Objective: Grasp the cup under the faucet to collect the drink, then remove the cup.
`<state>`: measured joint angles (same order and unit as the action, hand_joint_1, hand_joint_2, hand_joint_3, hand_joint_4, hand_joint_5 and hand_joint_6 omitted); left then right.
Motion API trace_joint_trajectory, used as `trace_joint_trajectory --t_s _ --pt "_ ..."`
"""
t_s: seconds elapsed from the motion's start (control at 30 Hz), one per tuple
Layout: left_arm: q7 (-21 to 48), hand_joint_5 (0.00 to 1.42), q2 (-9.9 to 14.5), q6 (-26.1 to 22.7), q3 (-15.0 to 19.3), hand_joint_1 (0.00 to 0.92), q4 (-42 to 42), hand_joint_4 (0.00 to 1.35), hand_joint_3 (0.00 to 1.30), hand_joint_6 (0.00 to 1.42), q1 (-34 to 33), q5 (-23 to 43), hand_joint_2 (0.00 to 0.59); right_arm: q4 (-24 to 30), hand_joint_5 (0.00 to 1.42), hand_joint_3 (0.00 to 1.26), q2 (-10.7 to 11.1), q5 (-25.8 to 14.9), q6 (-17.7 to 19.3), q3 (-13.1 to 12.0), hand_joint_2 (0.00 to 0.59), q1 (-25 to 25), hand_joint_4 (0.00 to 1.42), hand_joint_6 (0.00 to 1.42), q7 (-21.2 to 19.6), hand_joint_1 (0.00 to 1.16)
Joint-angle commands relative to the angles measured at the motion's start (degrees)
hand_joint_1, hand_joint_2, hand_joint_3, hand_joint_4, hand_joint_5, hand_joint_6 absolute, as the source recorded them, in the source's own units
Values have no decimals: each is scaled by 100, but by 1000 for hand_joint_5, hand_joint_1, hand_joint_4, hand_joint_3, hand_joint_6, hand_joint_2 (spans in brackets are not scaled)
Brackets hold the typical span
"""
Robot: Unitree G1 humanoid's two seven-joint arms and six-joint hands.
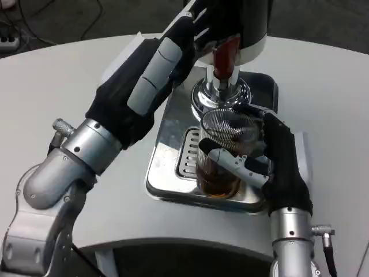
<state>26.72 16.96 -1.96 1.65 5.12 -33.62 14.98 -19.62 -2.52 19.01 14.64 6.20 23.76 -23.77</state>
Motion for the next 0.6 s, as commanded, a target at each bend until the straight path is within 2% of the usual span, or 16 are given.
trace_joint_trajectory --t_s 0.03,0.27,0.6 --pt "37 65 104 -118 71 0 304 0 0 28 148 48 124 208 1042 735 -87 42 15 98 139 -142 852 1044 30 907" --pt "62 64 190 -168 110 0 582 0 0 27 325 59 121 462 1042 739 -115 77 -11 195 136 -302 852 1047 74 909" --pt "93 71 424 94 139 0 888 0 2 26 585 -190 120 926 1042 743 -110 152 -40 324 131 -570 852 1052 184 912"
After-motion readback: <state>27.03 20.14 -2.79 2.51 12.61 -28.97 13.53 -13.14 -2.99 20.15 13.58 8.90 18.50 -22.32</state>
